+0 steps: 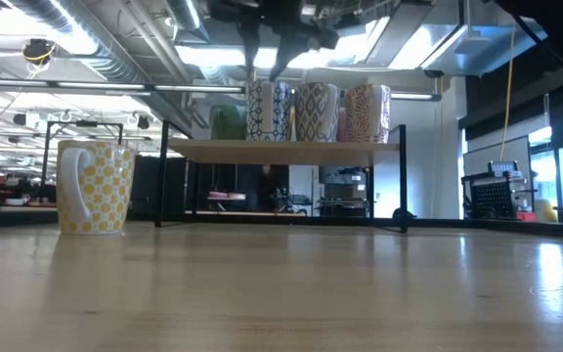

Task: Place coffee mugs
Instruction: Put the yellow patterned mug on the shelf

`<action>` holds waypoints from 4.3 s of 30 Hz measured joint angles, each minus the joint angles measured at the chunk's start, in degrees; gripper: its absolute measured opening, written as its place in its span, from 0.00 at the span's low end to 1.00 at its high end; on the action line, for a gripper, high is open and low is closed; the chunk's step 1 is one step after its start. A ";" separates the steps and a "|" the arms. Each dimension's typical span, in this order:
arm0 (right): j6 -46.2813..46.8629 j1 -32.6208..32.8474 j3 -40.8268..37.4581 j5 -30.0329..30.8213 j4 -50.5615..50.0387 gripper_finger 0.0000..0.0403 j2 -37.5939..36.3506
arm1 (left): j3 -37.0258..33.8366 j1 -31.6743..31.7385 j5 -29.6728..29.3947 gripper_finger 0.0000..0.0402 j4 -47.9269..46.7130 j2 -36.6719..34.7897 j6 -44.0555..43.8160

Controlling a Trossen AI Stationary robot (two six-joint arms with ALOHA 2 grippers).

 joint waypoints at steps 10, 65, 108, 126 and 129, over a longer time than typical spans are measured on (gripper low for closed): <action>-3.34 8.42 -2.29 -0.62 6.48 0.41 0.00 | 0.00 0.01 -0.16 0.26 -0.04 -0.03 -0.05; -41.50 13.15 -60.97 -21.59 30.14 0.56 -41.21 | -7.63 -0.49 -14.33 0.43 7.32 29.67 -62.22; -43.28 13.10 -65.40 -24.58 32.81 0.56 -41.81 | -32.32 5.77 -12.85 0.43 19.66 35.67 -96.62; -37.95 13.10 -65.37 -24.40 32.85 0.56 -41.79 | -32.46 5.64 -12.36 0.13 19.30 35.42 -80.90; -35.89 13.10 -65.37 -24.09 32.85 0.56 -41.79 | -31.09 5.29 -10.72 0.13 19.28 33.59 -76.05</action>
